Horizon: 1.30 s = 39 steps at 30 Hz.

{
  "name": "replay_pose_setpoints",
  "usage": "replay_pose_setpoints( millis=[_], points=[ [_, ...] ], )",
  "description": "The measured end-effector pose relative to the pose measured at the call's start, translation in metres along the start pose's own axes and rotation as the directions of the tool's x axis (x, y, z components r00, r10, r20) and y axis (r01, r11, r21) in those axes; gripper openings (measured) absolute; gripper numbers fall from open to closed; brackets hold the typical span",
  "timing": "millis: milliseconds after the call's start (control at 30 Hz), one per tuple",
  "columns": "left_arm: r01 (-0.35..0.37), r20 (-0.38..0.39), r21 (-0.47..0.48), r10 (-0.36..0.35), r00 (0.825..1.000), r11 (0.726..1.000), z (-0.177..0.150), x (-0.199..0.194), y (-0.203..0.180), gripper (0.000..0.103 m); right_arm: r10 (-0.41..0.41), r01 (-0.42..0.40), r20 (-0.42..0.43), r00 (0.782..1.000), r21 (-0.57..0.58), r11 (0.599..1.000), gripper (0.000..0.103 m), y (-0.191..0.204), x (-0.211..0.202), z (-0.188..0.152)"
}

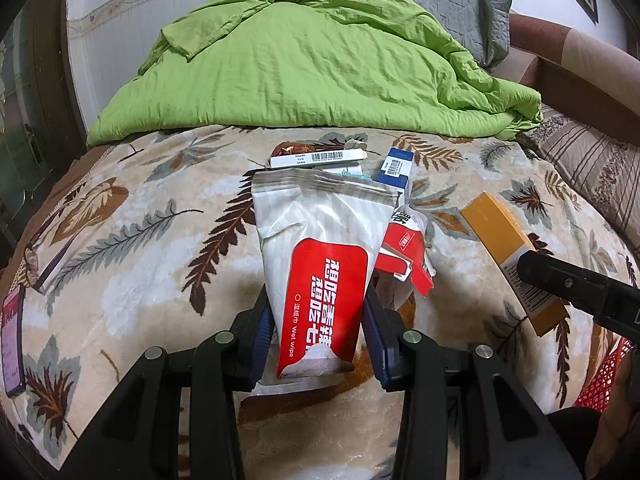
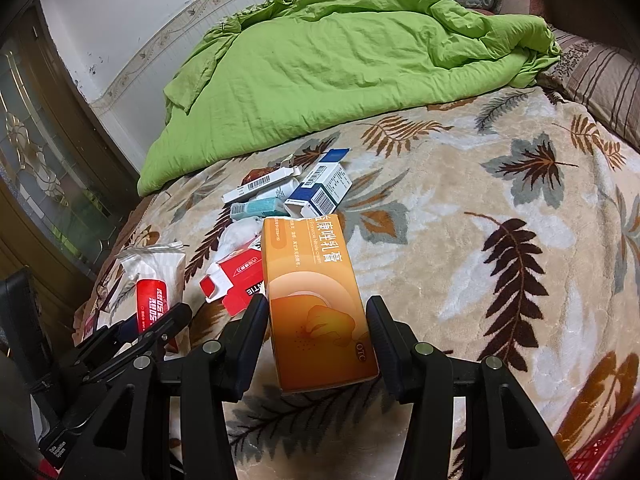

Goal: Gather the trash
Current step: 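Lift the orange box and wet-wipe pack off the bed with both tools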

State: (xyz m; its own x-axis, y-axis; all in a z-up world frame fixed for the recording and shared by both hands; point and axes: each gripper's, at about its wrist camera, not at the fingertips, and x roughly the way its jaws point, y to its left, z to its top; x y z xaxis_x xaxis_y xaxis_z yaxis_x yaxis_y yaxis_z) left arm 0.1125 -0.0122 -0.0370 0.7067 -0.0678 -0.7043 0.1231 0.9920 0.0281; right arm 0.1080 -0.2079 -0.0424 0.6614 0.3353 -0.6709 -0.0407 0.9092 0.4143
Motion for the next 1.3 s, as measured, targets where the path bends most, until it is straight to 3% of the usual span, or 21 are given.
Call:
replay_pose_setpoints(
  millis=[967, 1300],
  points=[
    [0.002, 0.011, -0.006, -0.002, 1.0, 1.0, -0.001, 0.0, 0.0, 0.04, 0.003, -0.003, 0.024, 1.0, -0.004, 1.0, 0.055, 0.002, -0.014, -0.003],
    [0.056, 0.009, -0.015, -0.056, 0.998, 0.998, -0.005, -0.02, -0.006, 0.04, 0.038, -0.039, 0.012, 0.999, 0.034, 0.999, 0.055, -0.009, -0.039, -0.013]
  ],
)
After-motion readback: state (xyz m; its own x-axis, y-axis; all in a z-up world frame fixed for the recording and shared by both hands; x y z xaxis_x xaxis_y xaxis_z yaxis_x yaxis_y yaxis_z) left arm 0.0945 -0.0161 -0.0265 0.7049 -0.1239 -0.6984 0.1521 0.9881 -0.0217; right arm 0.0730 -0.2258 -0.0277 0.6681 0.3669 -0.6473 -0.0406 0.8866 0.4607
